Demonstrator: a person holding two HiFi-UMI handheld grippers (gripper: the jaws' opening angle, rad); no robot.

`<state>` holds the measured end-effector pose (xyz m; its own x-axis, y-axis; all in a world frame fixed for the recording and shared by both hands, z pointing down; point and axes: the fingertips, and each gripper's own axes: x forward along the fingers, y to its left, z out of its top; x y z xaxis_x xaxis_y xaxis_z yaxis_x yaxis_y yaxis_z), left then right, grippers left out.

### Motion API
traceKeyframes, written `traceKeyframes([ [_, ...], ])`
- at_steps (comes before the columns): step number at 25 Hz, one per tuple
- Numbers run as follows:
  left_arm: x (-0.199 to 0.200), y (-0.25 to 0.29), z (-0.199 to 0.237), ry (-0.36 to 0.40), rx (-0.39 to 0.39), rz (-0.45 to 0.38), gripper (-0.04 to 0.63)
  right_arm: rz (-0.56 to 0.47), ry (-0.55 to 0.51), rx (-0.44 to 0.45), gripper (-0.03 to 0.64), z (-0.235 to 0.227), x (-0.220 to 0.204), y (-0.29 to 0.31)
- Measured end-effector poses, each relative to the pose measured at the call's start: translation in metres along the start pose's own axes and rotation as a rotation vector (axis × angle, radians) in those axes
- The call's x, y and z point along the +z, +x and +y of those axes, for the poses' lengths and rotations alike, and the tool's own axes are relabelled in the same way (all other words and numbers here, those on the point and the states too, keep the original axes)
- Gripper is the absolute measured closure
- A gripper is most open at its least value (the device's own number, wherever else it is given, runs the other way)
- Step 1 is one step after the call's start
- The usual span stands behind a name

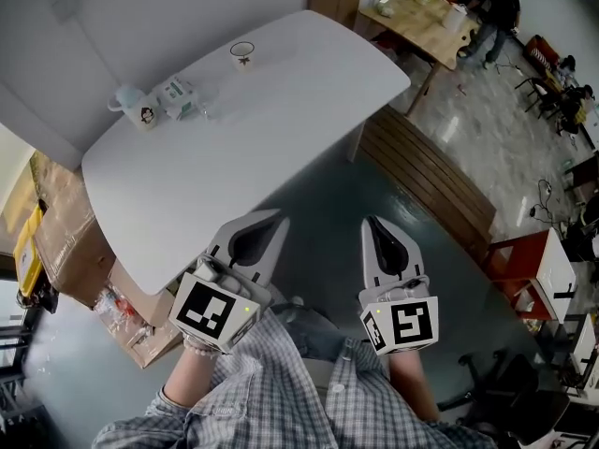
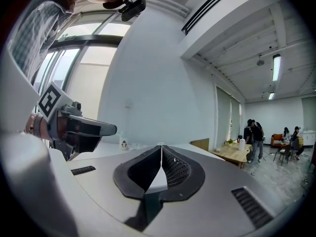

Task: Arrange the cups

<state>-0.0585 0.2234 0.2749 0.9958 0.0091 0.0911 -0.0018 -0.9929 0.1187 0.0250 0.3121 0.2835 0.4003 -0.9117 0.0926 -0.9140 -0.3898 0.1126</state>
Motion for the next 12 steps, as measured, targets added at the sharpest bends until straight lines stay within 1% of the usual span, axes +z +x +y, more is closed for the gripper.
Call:
traceKeyframes([
  [5,-0.006,0.008,0.010,-0.010,0.007,0.015,0.588,0.002,0.007,0.026,0.594,0.004,-0.003,0.019],
  [9,-0.007,0.028,0.023,-0.007,-0.012,0.019,0.588,0.042,-0.084,0.032,0.594,0.003,-0.010,0.036],
  [12,-0.006,0.046,0.035,-0.004,-0.022,0.022,0.588,0.068,-0.126,0.032,0.594,-0.002,-0.009,0.047],
])
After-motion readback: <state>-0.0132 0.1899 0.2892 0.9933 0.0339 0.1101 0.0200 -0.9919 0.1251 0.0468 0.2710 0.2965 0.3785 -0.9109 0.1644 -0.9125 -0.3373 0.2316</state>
